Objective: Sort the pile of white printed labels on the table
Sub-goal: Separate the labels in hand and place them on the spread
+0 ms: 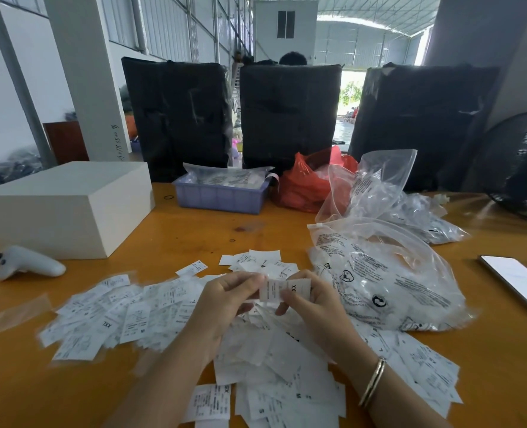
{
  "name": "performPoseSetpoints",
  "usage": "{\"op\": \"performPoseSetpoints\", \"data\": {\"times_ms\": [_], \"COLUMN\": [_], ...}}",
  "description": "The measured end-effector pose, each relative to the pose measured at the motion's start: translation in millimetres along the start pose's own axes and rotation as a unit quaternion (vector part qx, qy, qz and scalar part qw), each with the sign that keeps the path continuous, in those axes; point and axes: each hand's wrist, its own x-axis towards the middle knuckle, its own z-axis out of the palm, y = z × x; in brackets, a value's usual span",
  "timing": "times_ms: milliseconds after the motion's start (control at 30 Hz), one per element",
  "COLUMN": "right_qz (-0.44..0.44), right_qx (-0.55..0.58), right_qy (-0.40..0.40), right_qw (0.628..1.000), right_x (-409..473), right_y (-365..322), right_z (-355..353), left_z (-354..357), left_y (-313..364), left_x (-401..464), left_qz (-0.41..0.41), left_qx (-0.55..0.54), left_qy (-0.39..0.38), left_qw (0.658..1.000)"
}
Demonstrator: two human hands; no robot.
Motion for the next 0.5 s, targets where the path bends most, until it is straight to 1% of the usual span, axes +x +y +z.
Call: {"op": "performPoseSetpoints", "data": {"times_ms": [67, 200, 267, 333, 400, 500], "right_qz": [0.003, -0.004, -0.006, -0.009, -0.018, -0.04], "right_qx": [-0.025, 0.027, 0.045, 0.061, 0.035, -0.028], "right_qy": [-0.008, -0.017, 0.011, 0.062, 0.097, 0.096], "right_qw": [1.0, 0.999, 0.999, 0.996, 0.995, 0.994], "right_x": [0.1, -0.1, -0.3, 0.9, 2.5, 3.3], "right_y": [0.4, -0.6, -0.5, 0.4, 1.9, 0.4], "right_z": [-0.2, 5.8, 8.0, 5.9, 3.0, 4.6], "left_z": [0.5, 3.6, 4.6, 3.7, 3.1, 5.2], "left_y": [-1.7, -3.7, -4.1, -4.1, -4.0, -6.8], "left_x": [-0.1, -1.3, 0.3, 2.1, 1.4, -0.2], "left_qz": [0.001, 0.032, 0.038, 0.023, 0.0, 0.009], "left_qx": [0.013, 0.099, 0.093, 0.045, 0.019, 0.066], "left_qy": [-0.001, -0.03, -0.013, 0.009, 0.004, -0.019], "left_qw": [1.0, 0.994, 0.995, 0.999, 1.0, 0.998]}}
